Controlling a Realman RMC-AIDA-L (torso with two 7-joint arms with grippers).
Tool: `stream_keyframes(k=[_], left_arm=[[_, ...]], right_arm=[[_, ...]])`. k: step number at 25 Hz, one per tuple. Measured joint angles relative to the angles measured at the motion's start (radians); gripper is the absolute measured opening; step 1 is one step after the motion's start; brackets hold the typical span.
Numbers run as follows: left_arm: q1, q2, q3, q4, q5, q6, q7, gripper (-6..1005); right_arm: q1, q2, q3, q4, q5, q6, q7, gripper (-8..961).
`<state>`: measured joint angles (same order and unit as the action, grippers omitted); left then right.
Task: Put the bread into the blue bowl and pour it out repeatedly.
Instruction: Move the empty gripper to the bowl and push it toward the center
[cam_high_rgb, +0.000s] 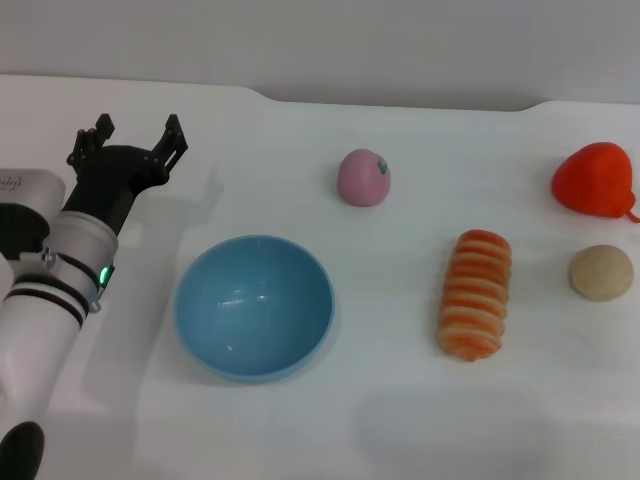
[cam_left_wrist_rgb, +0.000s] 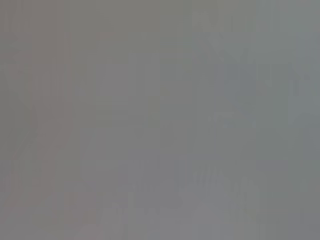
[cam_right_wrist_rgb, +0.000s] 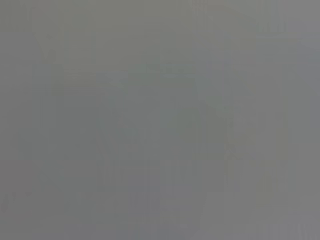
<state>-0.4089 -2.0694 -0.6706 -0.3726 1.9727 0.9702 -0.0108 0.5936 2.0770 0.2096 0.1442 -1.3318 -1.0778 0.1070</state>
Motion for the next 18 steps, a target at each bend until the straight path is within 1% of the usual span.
stream_keyframes(k=[6, 11, 14, 15, 17, 18], left_arm=[[-0.043, 0.004, -0.003, 0.0, 0.0, 0.002, 0.0, 871], [-0.108, 0.009, -0.041, -0.007, 0.0, -0.011, -0.003, 871], [-0.161, 0.014, -0.102, -0.022, 0.0, -0.076, -0.013, 871], [-0.182, 0.019, -0.129, -0.033, 0.0, -0.12, -0.018, 871], [-0.222, 0.036, -0.172, -0.059, 0.002, -0.218, -0.023, 871], [-0.244, 0.05, -0.195, -0.077, 0.003, -0.28, -0.024, 871]], right_arm=[[-0.003, 0.0, 0.002, -0.005, 0.001, 0.003, 0.008, 686], [-0.005, -0.003, 0.003, -0.019, 0.002, 0.013, 0.008, 685], [-0.005, -0.004, 0.002, -0.035, 0.001, 0.02, 0.008, 685], [-0.005, -0.005, 0.001, -0.041, -0.001, 0.024, 0.008, 684], [-0.005, -0.006, -0.002, -0.051, -0.002, 0.032, 0.008, 684], [-0.005, -0.006, -0.004, -0.062, -0.002, 0.043, 0.008, 684]])
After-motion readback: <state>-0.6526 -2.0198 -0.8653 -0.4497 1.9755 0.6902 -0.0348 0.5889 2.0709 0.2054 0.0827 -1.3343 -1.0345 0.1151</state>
